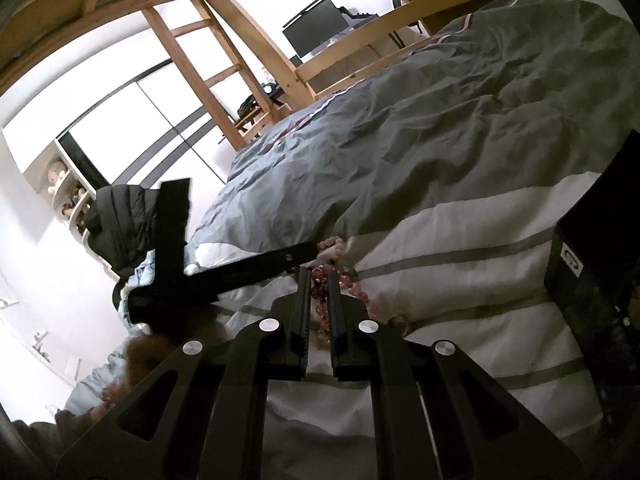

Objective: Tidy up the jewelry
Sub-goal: 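Lower the red bracelet onto the box with the right tool while the left grasps the pink-brown bracelet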

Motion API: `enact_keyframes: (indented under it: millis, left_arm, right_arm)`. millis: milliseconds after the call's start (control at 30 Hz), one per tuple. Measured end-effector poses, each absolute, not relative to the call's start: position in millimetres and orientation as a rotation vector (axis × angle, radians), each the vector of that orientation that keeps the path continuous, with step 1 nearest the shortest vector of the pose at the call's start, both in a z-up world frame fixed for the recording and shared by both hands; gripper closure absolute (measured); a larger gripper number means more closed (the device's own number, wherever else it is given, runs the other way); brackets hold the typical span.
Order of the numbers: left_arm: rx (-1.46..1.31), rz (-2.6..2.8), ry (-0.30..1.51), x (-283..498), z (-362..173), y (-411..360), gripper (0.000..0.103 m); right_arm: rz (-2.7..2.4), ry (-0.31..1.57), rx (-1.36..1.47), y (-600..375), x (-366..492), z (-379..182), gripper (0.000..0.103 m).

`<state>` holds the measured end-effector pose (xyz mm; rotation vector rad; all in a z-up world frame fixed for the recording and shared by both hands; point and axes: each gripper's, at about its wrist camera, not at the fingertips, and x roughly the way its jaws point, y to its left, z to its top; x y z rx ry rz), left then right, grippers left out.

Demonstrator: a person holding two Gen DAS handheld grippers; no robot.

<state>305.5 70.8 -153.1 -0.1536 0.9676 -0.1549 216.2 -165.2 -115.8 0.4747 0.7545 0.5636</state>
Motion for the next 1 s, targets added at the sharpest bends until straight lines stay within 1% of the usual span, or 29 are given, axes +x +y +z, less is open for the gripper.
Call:
enact_keyframes:
  millis: [167, 200, 233, 333, 367, 400, 467, 533, 600, 833, 900, 933, 967, 1000]
  left_arm:
    - [-0.076, -0.135, 1.02, 313.4, -178.2, 63.8, 0.023]
    - [-0.067, -0.138, 1.017, 313.0, -177.3, 62.6, 0.032]
    - [-0.078, -0.154, 1.015, 312.7, -174.5, 62.7, 0.05]
    - [-0.119, -0.179, 1.003, 311.4, -162.0, 64.9, 0.077]
    - [-0.125, -0.182, 0.995, 310.3, -158.3, 67.2, 0.082]
    - [-0.135, -0.18, 0.988, 309.2, -154.2, 69.5, 0.089]
    - [-0.179, -0.181, 0.971, 305.5, -142.9, 77.6, 0.094]
    - [-0.206, -0.19, 0.941, 300.5, -127.8, 81.4, 0.094]
    - [-0.213, -0.206, 0.92, 297.0, -117.6, 79.8, 0.099]
    - [-0.204, -0.232, 0.891, 278.3, -93.6, 77.4, 0.1]
    - [-0.192, -0.233, 0.907, 276.9, -92.3, 76.7, 0.099]
    - [-0.199, -0.225, 0.916, 278.9, -96.2, 77.2, 0.094]
    - [-0.21, -0.23, 0.932, 281.5, -101.6, 78.0, 0.086]
    - [-0.219, -0.227, 0.95, 283.6, -108.0, 79.1, 0.054]
  right_arm:
    - [0.567, 0.752, 0.491, -169.4, 217.4, -116.9, 0.094]
    - [0.564, 0.75, 0.491, -169.8, 217.4, -116.6, 0.094]
    - [0.564, 0.749, 0.492, -170.3, 217.0, -116.0, 0.094]
    - [0.563, 0.741, 0.495, -172.2, 216.0, -113.0, 0.094]
    - [0.563, 0.738, 0.496, -172.9, 215.4, -111.9, 0.094]
    - [0.563, 0.735, 0.496, -173.7, 214.5, -110.5, 0.094]
    - [0.562, 0.724, 0.495, -176.4, 212.3, -106.2, 0.094]
    - [0.559, 0.713, 0.494, -179.2, 208.8, -101.6, 0.094]
    - [0.555, 0.702, 0.499, -182.6, 205.9, -97.5, 0.094]
    - [0.547, 0.667, 0.509, -193.4, 193.3, -83.6, 0.094]
    - [0.546, 0.66, 0.516, -195.9, 190.0, -80.1, 0.094]
    - [0.546, 0.659, 0.518, -196.2, 189.0, -79.7, 0.094]
    - [0.546, 0.66, 0.517, -196.4, 189.2, -79.5, 0.094]
    - [0.547, 0.661, 0.515, -195.7, 188.7, -79.4, 0.094]
